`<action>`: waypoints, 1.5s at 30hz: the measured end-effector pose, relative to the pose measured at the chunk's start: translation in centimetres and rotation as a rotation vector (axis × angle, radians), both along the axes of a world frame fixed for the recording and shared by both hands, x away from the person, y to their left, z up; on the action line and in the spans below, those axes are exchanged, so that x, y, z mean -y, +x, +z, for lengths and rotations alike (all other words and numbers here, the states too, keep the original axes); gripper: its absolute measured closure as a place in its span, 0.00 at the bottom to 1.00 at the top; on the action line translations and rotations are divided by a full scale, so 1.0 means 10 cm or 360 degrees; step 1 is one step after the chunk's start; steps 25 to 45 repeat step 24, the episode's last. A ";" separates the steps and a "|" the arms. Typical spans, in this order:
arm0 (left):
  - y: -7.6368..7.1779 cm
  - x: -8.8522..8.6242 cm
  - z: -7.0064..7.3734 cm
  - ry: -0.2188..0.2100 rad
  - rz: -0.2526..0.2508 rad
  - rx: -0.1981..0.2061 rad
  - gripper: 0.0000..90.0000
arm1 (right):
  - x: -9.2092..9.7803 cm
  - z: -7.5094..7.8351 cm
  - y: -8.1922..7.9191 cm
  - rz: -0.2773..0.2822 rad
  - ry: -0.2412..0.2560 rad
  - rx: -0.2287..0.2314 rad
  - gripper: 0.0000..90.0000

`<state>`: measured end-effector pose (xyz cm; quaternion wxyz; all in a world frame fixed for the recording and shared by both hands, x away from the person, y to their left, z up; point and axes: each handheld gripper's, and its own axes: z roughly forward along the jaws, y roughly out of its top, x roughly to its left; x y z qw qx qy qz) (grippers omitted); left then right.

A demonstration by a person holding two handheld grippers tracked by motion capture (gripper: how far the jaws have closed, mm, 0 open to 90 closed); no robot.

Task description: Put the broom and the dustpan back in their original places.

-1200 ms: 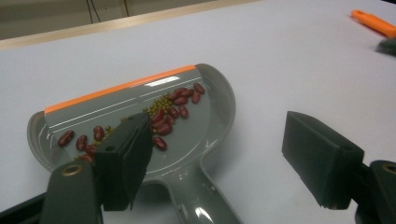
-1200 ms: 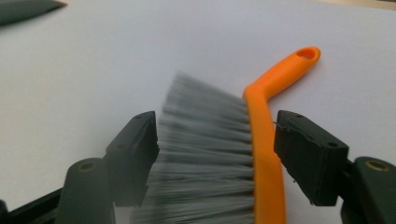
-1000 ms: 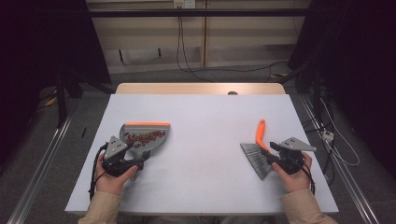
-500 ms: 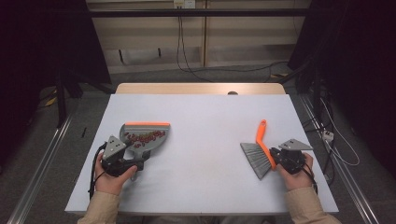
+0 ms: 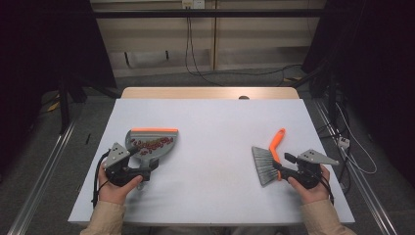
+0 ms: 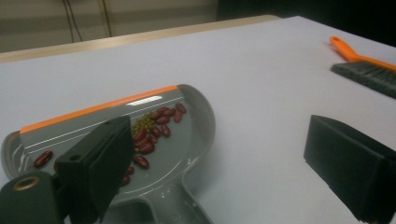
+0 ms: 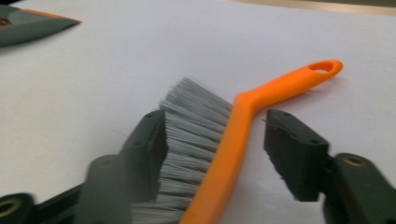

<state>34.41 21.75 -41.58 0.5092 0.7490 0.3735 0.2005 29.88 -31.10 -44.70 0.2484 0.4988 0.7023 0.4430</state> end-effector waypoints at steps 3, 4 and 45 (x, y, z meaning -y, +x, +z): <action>-0.03 -0.06 -0.02 -0.0046 -0.0028 0.0009 0.08 | -0.03 0.01 -0.03 0.0029 0.0039 0.0042 0.30; -0.04 -0.08 -0.03 -0.0063 -0.0027 0.0010 0.07 | -0.02 0.01 -0.04 0.0033 0.0059 0.0048 0.26; -0.11 -0.13 -0.08 -0.0096 -0.0081 0.0021 0.06 | 0.00 0.01 -0.26 0.0111 0.0118 0.0098 0.15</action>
